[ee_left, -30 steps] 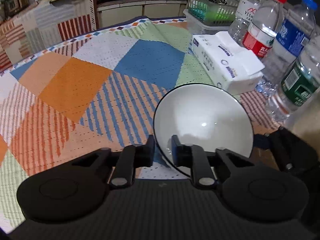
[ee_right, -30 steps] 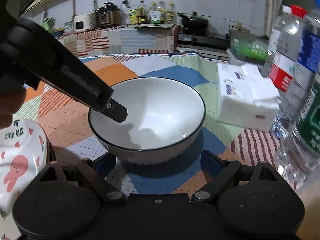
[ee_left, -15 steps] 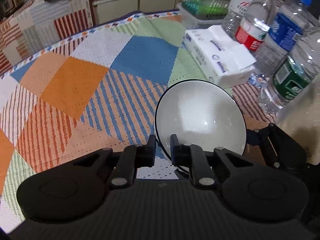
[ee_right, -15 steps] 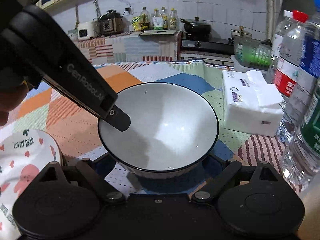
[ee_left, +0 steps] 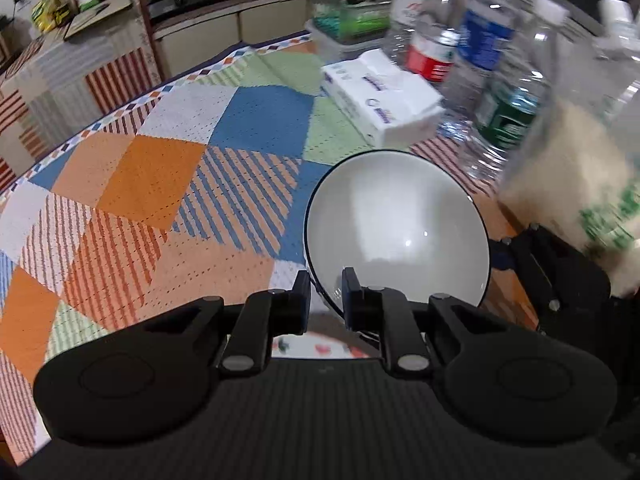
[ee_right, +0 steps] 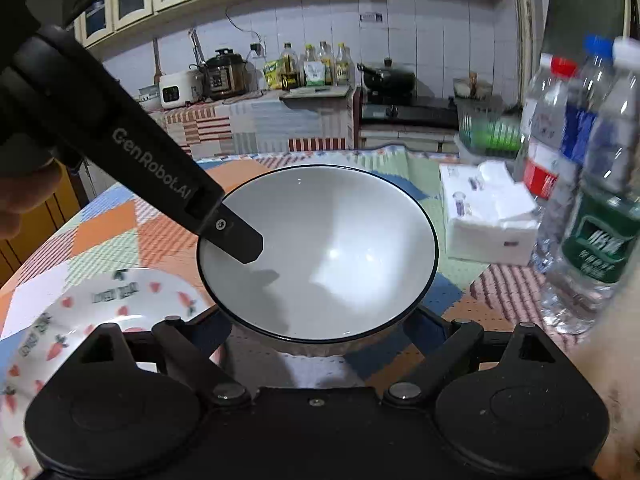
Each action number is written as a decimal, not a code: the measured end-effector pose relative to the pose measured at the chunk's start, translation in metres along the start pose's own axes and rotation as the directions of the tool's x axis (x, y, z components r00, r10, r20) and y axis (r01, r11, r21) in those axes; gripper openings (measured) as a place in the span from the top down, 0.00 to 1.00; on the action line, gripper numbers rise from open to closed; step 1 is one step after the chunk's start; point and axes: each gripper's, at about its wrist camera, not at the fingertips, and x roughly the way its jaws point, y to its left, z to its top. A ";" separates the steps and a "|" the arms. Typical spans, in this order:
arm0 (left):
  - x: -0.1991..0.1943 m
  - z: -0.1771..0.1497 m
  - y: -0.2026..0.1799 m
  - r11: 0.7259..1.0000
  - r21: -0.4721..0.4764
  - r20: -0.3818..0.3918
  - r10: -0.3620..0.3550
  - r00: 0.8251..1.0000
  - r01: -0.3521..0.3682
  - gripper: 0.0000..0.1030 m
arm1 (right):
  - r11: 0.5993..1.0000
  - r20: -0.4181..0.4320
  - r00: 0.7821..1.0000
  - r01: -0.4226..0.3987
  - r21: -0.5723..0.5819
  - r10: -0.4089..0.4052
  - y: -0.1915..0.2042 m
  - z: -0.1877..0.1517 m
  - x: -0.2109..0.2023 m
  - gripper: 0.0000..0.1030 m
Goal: Organize plates and bowls
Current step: 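Lift the bowl with both grippers and carry it over the nested bowls, then lower the bowl into the nested bowls and open both grippers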
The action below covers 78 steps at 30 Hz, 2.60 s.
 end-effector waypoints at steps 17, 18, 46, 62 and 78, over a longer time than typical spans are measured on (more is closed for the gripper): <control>-0.146 -0.062 -0.025 0.998 0.037 0.014 -0.049 0.999 0.048 0.86 | 0.994 -0.014 1.000 -0.018 -0.109 0.017 0.070 0.018 -0.129 0.09; -0.151 -0.067 -0.026 0.998 0.039 0.007 -0.049 0.999 0.049 0.86 | 0.993 -0.016 1.000 -0.023 -0.117 0.022 0.075 0.017 -0.135 0.09; -0.136 -0.189 -0.033 0.987 -0.116 -0.341 -0.144 0.929 0.110 0.86 | 0.963 -0.205 0.968 -0.186 -0.197 0.145 0.140 -0.074 -0.197 0.09; -0.115 -0.195 -0.050 1.000 0.019 -0.368 0.001 0.930 0.006 0.45 | 0.964 -0.261 0.955 -0.195 -0.179 0.145 0.139 -0.090 -0.179 0.04; -0.129 -0.216 0.014 0.950 -0.275 -0.176 -0.200 0.964 0.147 0.32 | 0.917 -0.356 0.916 -0.293 -0.271 0.187 0.121 -0.097 -0.201 0.05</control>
